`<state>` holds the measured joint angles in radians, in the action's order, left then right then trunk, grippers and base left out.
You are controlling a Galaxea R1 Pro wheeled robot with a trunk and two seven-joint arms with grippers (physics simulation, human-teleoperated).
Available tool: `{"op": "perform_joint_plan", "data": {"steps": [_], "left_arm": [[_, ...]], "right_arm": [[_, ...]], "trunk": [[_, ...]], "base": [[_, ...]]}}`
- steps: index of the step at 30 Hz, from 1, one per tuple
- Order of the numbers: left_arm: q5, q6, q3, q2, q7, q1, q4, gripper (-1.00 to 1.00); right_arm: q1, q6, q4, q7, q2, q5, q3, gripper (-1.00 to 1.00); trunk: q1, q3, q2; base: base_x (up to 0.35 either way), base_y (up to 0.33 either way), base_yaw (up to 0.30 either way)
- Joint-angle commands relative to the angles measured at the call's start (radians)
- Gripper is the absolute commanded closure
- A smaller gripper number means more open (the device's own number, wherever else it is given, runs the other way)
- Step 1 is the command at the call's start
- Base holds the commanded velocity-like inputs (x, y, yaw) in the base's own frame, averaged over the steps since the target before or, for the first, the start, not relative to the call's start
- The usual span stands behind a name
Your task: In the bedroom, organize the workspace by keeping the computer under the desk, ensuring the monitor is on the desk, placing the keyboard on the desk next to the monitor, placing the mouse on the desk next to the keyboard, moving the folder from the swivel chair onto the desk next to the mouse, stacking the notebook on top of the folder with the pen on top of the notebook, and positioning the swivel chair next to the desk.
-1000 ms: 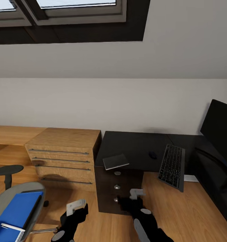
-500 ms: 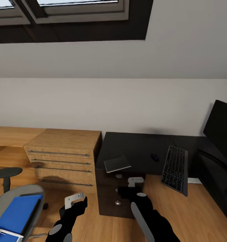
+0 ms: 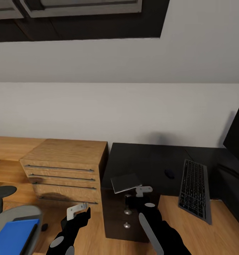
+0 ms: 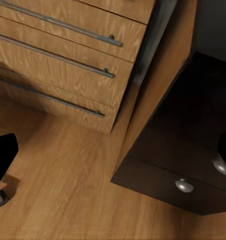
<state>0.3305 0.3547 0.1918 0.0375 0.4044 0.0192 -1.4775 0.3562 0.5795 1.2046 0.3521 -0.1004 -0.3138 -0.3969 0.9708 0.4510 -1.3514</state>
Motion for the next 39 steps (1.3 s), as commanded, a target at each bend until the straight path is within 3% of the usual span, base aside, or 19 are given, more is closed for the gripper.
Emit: {"op": "perform_joint_plan", "data": {"steps": [1,13,17,23,39], "left_arm": [[0.010,0.003,0.001,-0.001,0.008,0.001,-0.002,-1.00],[0.012,0.003,0.001,-0.002,0.008,0.001,-0.001,-1.00],[0.013,0.003,0.001,-0.002,0.008,0.001,0.000,-1.00],[0.013,0.003,0.001,-0.002,0.008,0.001,0.000,-1.00],[0.013,0.003,0.001,-0.002,0.007,0.001,-0.001,-1.00]], "right_arm": [[0.001,0.002,0.001,0.010,0.000,-0.010,-0.002,-1.00],[0.000,-0.030,0.002,0.010,0.002,-0.007,-0.002,-1.00],[0.000,-0.036,0.002,0.010,0.002,0.011,-0.003,-1.00],[-0.002,-0.040,0.003,0.009,0.001,0.057,-0.005,-1.00],[-0.002,-0.049,-0.039,0.006,0.000,0.070,-0.001,-1.00]], "trunk": [[0.001,0.001,-0.001],[0.001,0.001,-0.001],[0.001,0.001,-0.001],[0.001,0.001,-0.001],[0.001,0.001,-0.001]], "base": [[0.314,0.004,0.000],[0.319,0.084,0.000],[0.297,0.126,0.000],[0.110,0.054,0.000],[0.127,0.080,0.000]]}}
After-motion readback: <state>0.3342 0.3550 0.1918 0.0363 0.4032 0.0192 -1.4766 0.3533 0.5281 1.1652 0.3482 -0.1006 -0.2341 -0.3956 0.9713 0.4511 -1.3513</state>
